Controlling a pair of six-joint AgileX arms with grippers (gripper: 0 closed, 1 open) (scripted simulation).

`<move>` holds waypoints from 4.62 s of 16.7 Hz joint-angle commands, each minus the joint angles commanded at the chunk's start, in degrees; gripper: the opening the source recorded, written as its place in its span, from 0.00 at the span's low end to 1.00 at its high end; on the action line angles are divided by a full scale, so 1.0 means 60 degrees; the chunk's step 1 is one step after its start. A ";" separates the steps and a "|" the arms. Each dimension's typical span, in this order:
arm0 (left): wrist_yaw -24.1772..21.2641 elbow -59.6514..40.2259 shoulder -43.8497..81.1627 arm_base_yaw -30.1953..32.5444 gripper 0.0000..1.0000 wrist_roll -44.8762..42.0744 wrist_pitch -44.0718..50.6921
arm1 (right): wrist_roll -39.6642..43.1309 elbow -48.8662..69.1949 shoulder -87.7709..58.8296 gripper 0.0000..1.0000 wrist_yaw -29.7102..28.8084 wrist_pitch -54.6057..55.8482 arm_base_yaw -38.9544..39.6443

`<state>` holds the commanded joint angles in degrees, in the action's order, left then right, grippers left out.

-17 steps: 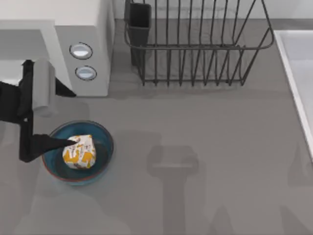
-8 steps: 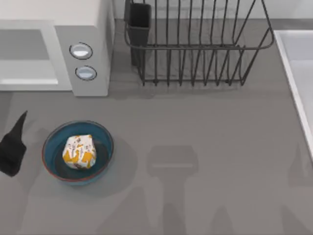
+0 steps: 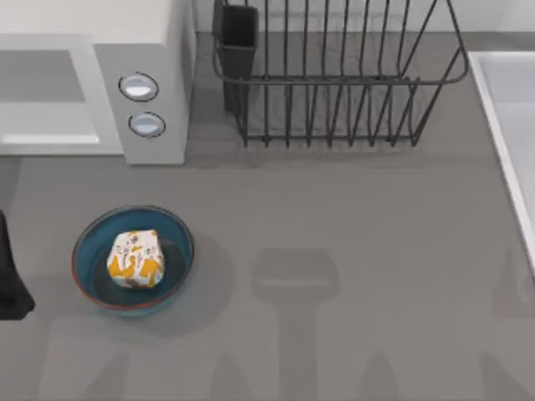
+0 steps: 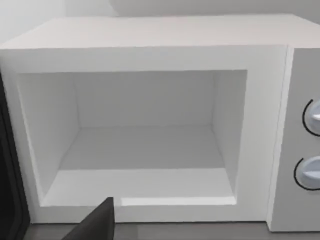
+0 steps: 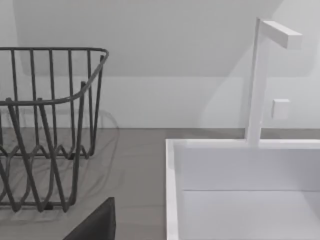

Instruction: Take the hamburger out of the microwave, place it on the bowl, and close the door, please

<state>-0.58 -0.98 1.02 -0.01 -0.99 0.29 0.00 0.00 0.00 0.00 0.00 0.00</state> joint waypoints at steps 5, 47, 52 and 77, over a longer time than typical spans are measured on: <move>0.0097 0.0163 -0.0170 0.0002 1.00 0.0165 -0.0049 | 0.0000 0.0000 0.0000 1.00 0.0000 0.0000 0.0000; -0.2695 0.0466 0.2749 -0.2780 0.00 0.0110 -0.3278 | 0.0000 0.0000 0.0000 1.00 0.0000 0.0000 0.0000; -0.4394 0.0825 0.2935 -0.4477 0.00 0.0108 -0.3814 | 0.0000 0.0000 0.0000 1.00 0.0000 0.0000 0.0000; -0.4211 -0.4032 0.7613 -0.5557 0.00 -0.2977 0.0020 | 0.0000 0.0000 0.0000 1.00 0.0000 0.0000 0.0000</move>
<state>-25.85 -25.17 46.70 -33.35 -18.85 0.41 0.00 0.00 0.00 0.00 0.00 0.00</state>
